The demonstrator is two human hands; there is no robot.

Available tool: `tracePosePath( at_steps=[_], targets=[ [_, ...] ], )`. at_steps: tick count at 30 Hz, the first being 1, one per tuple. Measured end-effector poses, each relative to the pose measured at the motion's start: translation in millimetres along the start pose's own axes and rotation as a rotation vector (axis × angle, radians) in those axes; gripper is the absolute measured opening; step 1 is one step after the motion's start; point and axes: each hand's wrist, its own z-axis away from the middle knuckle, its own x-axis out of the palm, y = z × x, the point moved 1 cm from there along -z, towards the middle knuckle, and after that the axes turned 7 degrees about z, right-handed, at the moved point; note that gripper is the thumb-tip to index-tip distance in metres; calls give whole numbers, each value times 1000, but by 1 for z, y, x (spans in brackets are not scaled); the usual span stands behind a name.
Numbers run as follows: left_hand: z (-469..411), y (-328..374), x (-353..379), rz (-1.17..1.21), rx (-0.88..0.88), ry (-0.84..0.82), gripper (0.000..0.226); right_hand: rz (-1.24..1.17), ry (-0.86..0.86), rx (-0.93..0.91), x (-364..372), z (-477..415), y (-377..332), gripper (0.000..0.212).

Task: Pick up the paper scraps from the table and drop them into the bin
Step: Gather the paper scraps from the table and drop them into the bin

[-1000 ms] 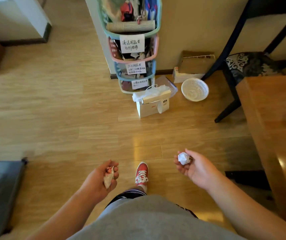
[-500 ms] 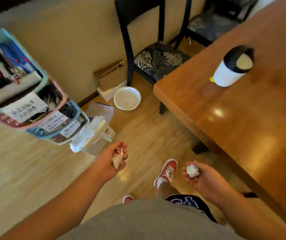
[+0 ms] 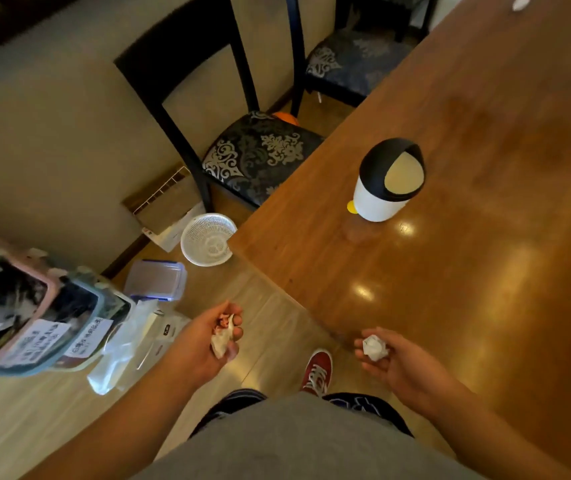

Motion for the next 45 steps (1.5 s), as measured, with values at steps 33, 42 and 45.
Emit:
tracePosePath(
  at_steps=[33,42,45],
  targets=[
    [-115,134,195,-582,-288,-298,25,256,915,-869,43,-29,-235,29],
    [-106,129,185,-693,-206,-295,15,498,813,-645,10,-59,-164,55],
    [-92,117,216,-1003,-14,-385,8,465,760,-604,-1,-56,-135,41]
  ],
)
